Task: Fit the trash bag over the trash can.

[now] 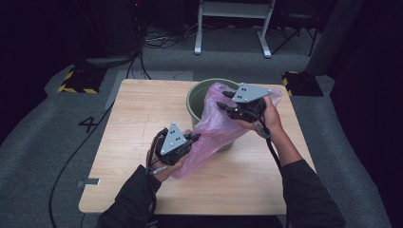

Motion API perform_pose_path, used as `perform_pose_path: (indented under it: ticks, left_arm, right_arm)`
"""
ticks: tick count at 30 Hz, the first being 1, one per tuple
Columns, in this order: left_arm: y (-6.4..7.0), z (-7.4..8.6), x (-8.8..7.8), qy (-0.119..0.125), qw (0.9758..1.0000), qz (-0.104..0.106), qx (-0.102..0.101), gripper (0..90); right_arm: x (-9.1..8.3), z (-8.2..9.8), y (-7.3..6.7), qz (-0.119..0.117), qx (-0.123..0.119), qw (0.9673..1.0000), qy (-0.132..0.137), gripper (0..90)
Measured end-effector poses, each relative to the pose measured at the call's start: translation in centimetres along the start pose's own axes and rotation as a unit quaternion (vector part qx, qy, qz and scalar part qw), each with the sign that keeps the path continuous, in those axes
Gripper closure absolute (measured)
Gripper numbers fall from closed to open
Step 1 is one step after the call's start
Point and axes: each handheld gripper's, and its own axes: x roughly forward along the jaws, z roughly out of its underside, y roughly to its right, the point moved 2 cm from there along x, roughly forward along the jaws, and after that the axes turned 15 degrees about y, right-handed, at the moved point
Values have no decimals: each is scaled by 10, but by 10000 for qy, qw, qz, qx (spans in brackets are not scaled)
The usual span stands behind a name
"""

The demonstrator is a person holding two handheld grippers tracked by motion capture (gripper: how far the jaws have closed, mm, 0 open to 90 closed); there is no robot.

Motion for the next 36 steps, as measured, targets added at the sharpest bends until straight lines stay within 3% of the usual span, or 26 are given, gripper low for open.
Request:
perform_pose_path:
  ticks: [2,3,5,9,12,17,18,20,21,22,24,26,29,33,34,36]
  left_arm:
    - [-3,1,-1,-60,10000,-73,-2,897]
    - [-3,1,-1,-60,10000,-73,-2,897]
    - [-7,2,-3,-103,9998,-172,-53,897]
    - [-11,3,-5,-134,9993,-322,-145,897]
    - [-14,4,-6,-156,9990,-378,-177,897]
    - [-18,5,-8,-142,9987,-430,-234,897]
    - [-18,5,-8,-142,9987,-430,-234,897]
    - [-22,6,-10,-141,9986,-433,-250,897]
    - [-22,6,-10,-141,9986,-433,-250,897]
    - [-23,7,-10,-134,9986,-430,-281,897]
    - [-26,8,-11,-139,9986,-410,-314,897]
    - [-27,9,-10,-163,9987,-388,-291,897]
    - [-28,10,-9,-173,9988,-370,-256,897]
    - [-29,10,-8,-169,9989,-357,-251,897]
    - [-30,9,-8,-139,9989,-351,-265,897]
    - [-31,9,-9,-121,9990,-315,-278,897]
  right_arm:
    - [-6,-2,4,199,111,9997,2,371]
    - [-6,-2,4,199,111,9997,2,371]
    - [-13,-3,7,270,95,9996,-12,284]
    - [-28,-3,15,419,192,9989,38,253]
    - [-50,-3,19,441,359,9982,183,230]
    - [-83,7,5,393,329,9983,290,220]
    - [-83,7,5,393,329,9983,290,220]
    - [-102,22,-3,358,203,9986,343,206]
    - [-102,22,-3,358,203,9986,343,206]
    - [-112,36,-7,366,260,9984,354,201]
    - [-115,41,-8,385,272,9983,345,195]
    - [-121,62,-12,375,415,9978,366,188]
    - [-118,76,-14,460,434,9976,279,186]
    - [-111,83,-14,611,434,9966,335,256]
    - [-107,85,-13,734,368,9957,431,440]
    - [-105,85,-11,785,287,9955,448,591]
